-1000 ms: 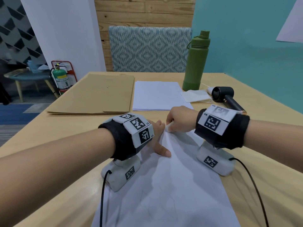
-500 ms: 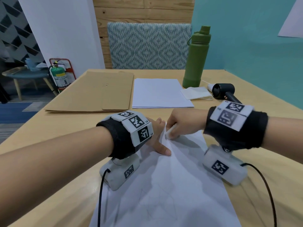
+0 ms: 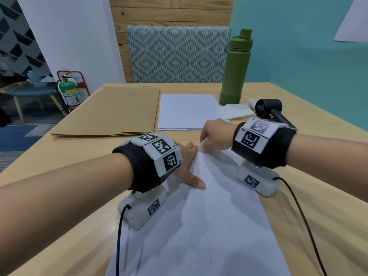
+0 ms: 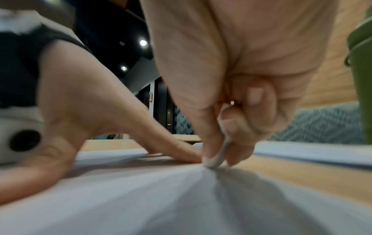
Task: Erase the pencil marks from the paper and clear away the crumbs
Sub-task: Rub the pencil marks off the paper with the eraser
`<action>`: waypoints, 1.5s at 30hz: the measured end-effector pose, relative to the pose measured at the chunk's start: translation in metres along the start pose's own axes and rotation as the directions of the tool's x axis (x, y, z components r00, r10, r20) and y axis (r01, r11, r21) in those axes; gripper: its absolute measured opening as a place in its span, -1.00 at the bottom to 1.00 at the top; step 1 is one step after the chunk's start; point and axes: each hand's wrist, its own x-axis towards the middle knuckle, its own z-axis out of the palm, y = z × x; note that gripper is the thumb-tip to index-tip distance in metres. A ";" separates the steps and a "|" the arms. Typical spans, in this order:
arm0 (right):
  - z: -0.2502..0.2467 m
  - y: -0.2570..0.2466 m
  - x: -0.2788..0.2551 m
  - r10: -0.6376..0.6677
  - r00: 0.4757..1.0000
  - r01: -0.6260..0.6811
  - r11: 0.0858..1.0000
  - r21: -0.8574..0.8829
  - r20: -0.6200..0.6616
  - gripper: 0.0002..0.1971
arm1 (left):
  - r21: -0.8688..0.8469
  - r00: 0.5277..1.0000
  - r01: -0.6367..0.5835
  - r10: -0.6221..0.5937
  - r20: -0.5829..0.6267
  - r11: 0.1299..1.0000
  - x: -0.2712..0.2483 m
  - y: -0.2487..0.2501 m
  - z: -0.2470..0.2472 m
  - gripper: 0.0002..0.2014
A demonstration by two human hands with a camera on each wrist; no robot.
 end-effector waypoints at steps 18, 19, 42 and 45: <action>-0.001 0.008 -0.045 -0.246 0.949 0.271 0.956 -0.115 0.199 -0.81 | 0.043 0.999 0.046 -0.047 0.021 0.998 0.001 0.007 0.004 0.03; -0.003 0.006 -0.044 -0.248 0.950 0.274 0.954 -0.122 0.191 -0.81 | 0.043 0.999 0.047 -0.048 0.023 0.998 0.001 0.007 0.004 0.03; -0.003 0.007 -0.033 -0.224 0.933 0.249 0.967 -0.054 0.282 -0.73 | 0.006 0.999 0.039 -0.039 0.007 0.999 -0.002 0.008 0.005 0.00; -0.007 0.010 -0.018 -0.158 0.972 0.173 0.982 -0.078 0.173 -0.86 | 0.014 0.999 0.043 -0.043 0.007 0.999 -0.001 0.007 0.004 -0.01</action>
